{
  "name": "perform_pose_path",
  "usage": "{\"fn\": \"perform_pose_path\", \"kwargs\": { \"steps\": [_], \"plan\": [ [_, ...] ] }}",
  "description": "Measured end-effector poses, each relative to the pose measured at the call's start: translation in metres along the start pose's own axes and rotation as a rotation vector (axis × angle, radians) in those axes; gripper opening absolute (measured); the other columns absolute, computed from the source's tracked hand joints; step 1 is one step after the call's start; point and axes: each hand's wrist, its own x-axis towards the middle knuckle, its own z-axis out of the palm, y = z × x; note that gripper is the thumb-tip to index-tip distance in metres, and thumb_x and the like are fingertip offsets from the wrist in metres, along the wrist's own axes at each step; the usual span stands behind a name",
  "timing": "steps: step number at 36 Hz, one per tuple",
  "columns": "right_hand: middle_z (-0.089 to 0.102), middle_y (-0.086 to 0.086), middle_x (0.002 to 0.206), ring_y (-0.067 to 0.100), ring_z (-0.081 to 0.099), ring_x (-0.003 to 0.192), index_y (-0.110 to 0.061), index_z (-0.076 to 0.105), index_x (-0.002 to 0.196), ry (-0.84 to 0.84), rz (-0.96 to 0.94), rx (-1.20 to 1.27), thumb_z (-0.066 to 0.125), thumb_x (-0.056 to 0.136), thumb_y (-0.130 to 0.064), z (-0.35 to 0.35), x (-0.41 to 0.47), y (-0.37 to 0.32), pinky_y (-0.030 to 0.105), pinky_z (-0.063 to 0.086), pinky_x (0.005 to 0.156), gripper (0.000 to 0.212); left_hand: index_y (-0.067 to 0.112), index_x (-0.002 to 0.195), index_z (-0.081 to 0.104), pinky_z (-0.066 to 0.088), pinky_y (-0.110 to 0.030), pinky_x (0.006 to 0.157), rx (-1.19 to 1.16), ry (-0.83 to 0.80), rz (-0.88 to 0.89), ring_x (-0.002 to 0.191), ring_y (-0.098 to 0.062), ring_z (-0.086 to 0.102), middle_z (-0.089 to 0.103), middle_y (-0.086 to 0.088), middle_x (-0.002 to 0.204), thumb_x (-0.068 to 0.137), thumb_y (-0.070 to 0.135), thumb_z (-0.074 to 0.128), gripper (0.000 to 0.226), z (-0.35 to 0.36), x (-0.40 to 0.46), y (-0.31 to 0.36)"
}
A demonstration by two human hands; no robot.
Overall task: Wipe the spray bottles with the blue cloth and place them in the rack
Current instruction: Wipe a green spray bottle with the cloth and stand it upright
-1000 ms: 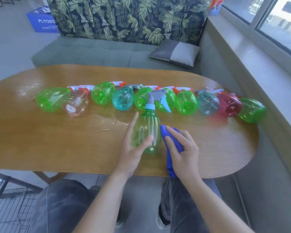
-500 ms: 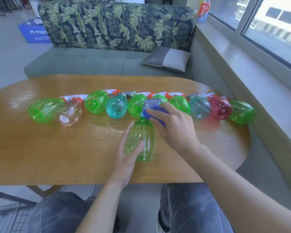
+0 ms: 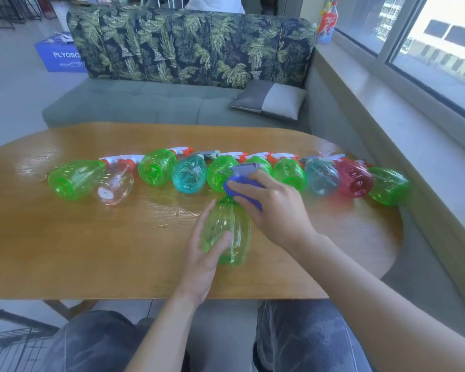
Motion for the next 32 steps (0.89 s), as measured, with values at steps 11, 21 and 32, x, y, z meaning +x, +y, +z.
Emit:
{"fn": "perform_pose_path", "kwargs": {
  "steps": [11,21,32],
  "plan": [
    [0.069,-0.006,0.107,0.020,0.067,0.074,-0.031,0.080,0.117,-0.002,0.049,0.015,0.073,0.096,-0.030,-0.001,0.003,-0.001,0.027,0.048,0.055,0.023,0.054,0.149,0.055,0.051,-0.013,0.099,0.033,-0.002,0.011,0.148,0.011,0.041,0.048,0.035,0.158,0.089,0.031,0.078,0.069,-0.001,-0.001,0.000],
    [0.070,-0.006,0.109,0.027,0.068,0.077,-0.033,0.079,0.117,0.022,0.189,-0.028,0.069,0.097,-0.033,-0.004,0.010,0.008,0.030,0.050,0.058,0.022,0.058,0.149,0.053,0.039,-0.035,0.120,0.093,-0.023,-0.004,0.151,0.008,0.037,0.046,0.034,0.159,0.080,0.053,0.081,0.075,0.001,-0.001,0.002],
    [0.069,-0.008,0.110,0.025,0.067,0.080,-0.035,0.078,0.119,-0.010,0.228,-0.017,0.068,0.099,-0.036,-0.008,0.017,0.005,0.031,0.050,0.062,0.023,0.061,0.148,0.053,0.040,-0.041,0.123,0.115,-0.037,-0.015,0.150,0.011,0.037,0.046,0.038,0.157,0.079,0.055,0.081,0.075,0.003,-0.003,0.004]
  ]
}}
